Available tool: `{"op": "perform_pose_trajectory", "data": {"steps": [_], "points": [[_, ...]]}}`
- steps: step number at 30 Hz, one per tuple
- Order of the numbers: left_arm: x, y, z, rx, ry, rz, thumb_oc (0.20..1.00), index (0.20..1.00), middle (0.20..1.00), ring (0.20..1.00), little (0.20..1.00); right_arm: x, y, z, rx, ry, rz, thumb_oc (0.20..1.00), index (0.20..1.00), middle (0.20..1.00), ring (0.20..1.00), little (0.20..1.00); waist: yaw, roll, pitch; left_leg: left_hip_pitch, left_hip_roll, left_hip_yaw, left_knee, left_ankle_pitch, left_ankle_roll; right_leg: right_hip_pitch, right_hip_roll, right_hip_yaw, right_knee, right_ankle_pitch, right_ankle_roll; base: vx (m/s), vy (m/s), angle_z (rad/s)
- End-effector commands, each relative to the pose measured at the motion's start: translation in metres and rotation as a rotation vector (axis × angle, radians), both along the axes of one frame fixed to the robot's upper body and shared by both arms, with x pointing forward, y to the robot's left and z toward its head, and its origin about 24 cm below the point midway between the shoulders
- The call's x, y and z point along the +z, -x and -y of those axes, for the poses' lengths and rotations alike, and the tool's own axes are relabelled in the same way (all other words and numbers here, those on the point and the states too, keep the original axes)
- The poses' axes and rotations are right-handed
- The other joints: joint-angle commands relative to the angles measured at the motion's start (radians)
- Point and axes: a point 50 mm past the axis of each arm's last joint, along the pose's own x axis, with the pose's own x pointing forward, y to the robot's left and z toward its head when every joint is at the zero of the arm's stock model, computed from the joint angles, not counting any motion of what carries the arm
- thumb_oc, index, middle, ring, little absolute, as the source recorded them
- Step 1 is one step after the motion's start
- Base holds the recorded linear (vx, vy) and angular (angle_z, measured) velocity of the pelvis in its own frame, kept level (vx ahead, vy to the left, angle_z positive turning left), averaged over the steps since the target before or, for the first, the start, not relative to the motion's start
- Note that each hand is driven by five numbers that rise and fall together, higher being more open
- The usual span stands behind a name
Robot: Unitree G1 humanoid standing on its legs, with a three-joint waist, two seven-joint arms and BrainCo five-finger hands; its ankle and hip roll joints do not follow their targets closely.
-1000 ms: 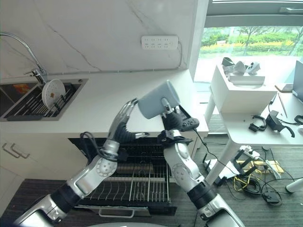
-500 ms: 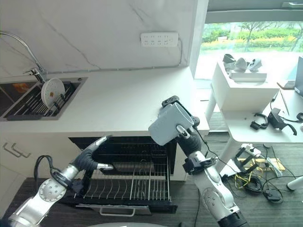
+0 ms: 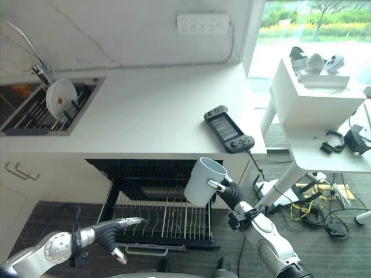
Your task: Place the dishes in the dishwasher.
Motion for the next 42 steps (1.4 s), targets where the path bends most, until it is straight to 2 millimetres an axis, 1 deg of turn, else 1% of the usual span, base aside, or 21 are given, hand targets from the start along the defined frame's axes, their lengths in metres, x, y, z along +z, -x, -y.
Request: {"op": "perform_pose_trajectory", "data": {"steps": [1, 6, 8, 9, 11, 13, 17, 19, 24, 26, 30, 35, 36, 38, 42], "points": [[0.016, -0.011, -0.004, -0.025, -0.020, 0.094, 1.000, 1.000, 1.000, 1.000, 1.000, 0.034, -0.009, -0.020, 0.091, -0.053, 0.198, 0.200, 0.200, 0.200, 0.200, 0.200, 0.000, -0.046, -0.007, -0.058, 0.050, 0.016, 0.109, -0.021, -0.013, 0.033, -0.107, 0.008, 0.118, -0.083, 0.084, 0.01, -0.010, 0.05], [0.004, -0.009, -0.001, -0.079, -0.122, 0.097, 1.000, 1.000, 1.000, 1.000, 1.000, 0.019, -0.008, -0.028, 0.129, 0.002, 0.166, 0.200, 0.200, 0.200, 0.200, 0.200, 0.009, -0.048, 0.015, -0.084, 0.044, -0.005, 0.161, -0.033, -0.012, 0.018, -0.118, 0.005, 0.174, -0.104, 0.084, 0.04, -0.027, 0.13], [-0.001, -0.012, -0.001, -0.102, -0.181, 0.089, 1.000, 1.000, 1.000, 1.000, 1.000, 0.011, -0.013, -0.032, 0.112, 0.022, 0.140, 0.200, 0.200, 0.200, 0.200, 0.200, 0.021, -0.047, 0.029, -0.114, 0.042, -0.018, 0.184, -0.031, -0.015, 0.007, -0.125, 0.002, 0.187, -0.108, 0.081, -0.05, -0.033, 0.07], [-0.004, -0.015, 0.000, -0.118, -0.217, 0.100, 1.000, 1.000, 1.000, 1.000, 1.000, 0.001, -0.019, -0.036, 0.096, 0.027, 0.107, 0.200, 0.200, 0.200, 0.200, 0.200, 0.032, -0.042, 0.044, -0.132, 0.040, -0.030, 0.191, -0.028, -0.018, 0.000, -0.130, -0.002, 0.192, -0.109, 0.079, -0.09, -0.037, 0.05], [-0.007, -0.018, 0.003, -0.131, -0.250, 0.122, 1.000, 1.000, 1.000, 1.000, 1.000, -0.001, -0.023, -0.042, 0.093, 0.055, 0.118, 0.200, 0.200, 0.200, 0.200, 0.200, 0.041, -0.039, 0.054, -0.145, 0.035, -0.039, 0.194, -0.027, -0.019, 0.002, -0.132, -0.005, 0.186, -0.110, 0.080, -0.08, -0.025, 0.12], [-0.006, -0.025, 0.006, -0.140, -0.267, 0.155, 1.000, 1.000, 1.000, 1.000, 1.000, 0.001, -0.032, -0.047, 0.086, 0.084, 0.142, 0.200, 0.200, 0.200, 0.200, 0.200, 0.052, -0.034, 0.065, -0.163, 0.028, -0.051, 0.199, -0.024, -0.021, 0.002, -0.135, -0.011, 0.179, -0.109, 0.079, -0.08, -0.003, 0.21], [-0.003, -0.040, 0.015, -0.159, -0.299, 0.228, 1.000, 1.000, 1.000, 1.000, 1.000, 0.013, -0.061, -0.060, 0.048, 0.132, 0.158, 0.200, 0.200, 0.200, 0.200, 0.200, 0.080, -0.020, 0.093, -0.219, 0.005, -0.089, 0.212, -0.016, -0.026, -0.011, -0.147, -0.023, 0.167, -0.103, 0.075, -0.13, 0.026, 0.13], [-0.003, -0.049, 0.020, -0.150, -0.319, 0.304, 1.000, 1.000, 1.000, 1.000, 1.000, 0.018, -0.072, -0.067, 0.030, 0.143, 0.163, 0.200, 0.200, 0.200, 0.200, 0.200, 0.089, -0.015, 0.112, -0.249, -0.007, -0.109, 0.220, -0.012, -0.027, -0.024, -0.150, -0.019, 0.164, -0.101, 0.071, -0.13, 0.047, 0.20], [-0.004, -0.066, 0.024, -0.115, -0.398, 0.430, 1.000, 1.000, 1.000, 1.000, 1.000, 0.030, -0.088, -0.072, -0.013, 0.167, 0.195, 0.200, 0.200, 0.200, 0.200, 0.200, 0.104, -0.016, 0.127, -0.287, -0.024, -0.135, 0.212, -0.003, -0.024, -0.035, -0.147, -0.007, 0.145, -0.098, 0.070, -0.08, 0.030, 0.11], [-0.003, -0.073, 0.024, -0.109, -0.428, 0.495, 1.000, 1.000, 1.000, 1.000, 1.000, 0.041, -0.097, -0.072, -0.033, 0.178, 0.229, 0.200, 0.200, 0.200, 0.200, 0.200, 0.113, -0.019, 0.137, -0.305, -0.030, -0.145, 0.211, 0.000, -0.022, -0.043, -0.147, -0.006, 0.139, -0.093, 0.069, -0.10, 0.006, 0.03], [-0.006, -0.085, 0.020, -0.065, -0.495, 0.585, 1.000, 1.000, 1.000, 1.000, 1.000, 0.057, -0.113, -0.070, -0.098, 0.198, 0.268, 0.200, 0.200, 0.200, 0.200, 0.200, 0.128, -0.020, 0.155, -0.339, -0.044, -0.161, 0.225, -0.001, -0.020, -0.061, -0.151, 0.003, 0.140, -0.088, 0.068, -0.08, 0.035, 0.00], [-0.008, -0.090, 0.019, -0.059, -0.522, 0.634, 1.000, 1.000, 1.000, 1.000, 1.000, 0.074, -0.131, -0.049, -0.197, 0.263, 0.331, 0.200, 0.200, 0.200, 0.200, 0.200, 0.138, -0.013, 0.180, -0.383, -0.046, -0.155, 0.249, 0.001, -0.019, -0.081, -0.158, 0.017, 0.140, -0.080, 0.068, -0.07, 0.054, 0.00], [-0.006, -0.092, 0.019, -0.059, -0.528, 0.647, 1.000, 1.000, 1.000, 1.000, 1.000, 0.081, -0.136, -0.039, -0.245, 0.261, 0.344, 0.200, 0.200, 0.200, 0.200, 0.200, 0.141, -0.012, 0.188, -0.393, -0.047, -0.151, 0.244, 0.005, -0.018, -0.086, -0.160, 0.020, 0.132, -0.074, 0.069, -0.09, 0.037, 0.00], [-0.007, -0.094, 0.019, -0.057, -0.531, 0.653, 1.000, 1.000, 1.000, 1.000, 1.000, 0.087, -0.141, -0.030, -0.291, 0.260, 0.356, 0.200, 0.200, 0.200, 0.200, 0.200, 0.142, -0.011, 0.194, -0.402, -0.048, -0.146, 0.239, 0.007, -0.017, -0.092, -0.161, 0.024, 0.124, -0.069, 0.071, -0.10, 0.030, -0.05], [-0.012, -0.094, 0.017, -0.053, -0.530, 0.659, 1.000, 1.000, 1.000, 1.000, 1.000, 0.091, -0.147, -0.023, -0.319, 0.314, 0.356, 0.200, 0.200, 0.200, 0.200, 0.200, 0.146, -0.006, 0.206, -0.432, -0.049, -0.141, 0.254, 0.011, -0.017, -0.110, -0.163, 0.036, 0.126, -0.067, 0.074, -0.06, 0.022, -0.04]]}}
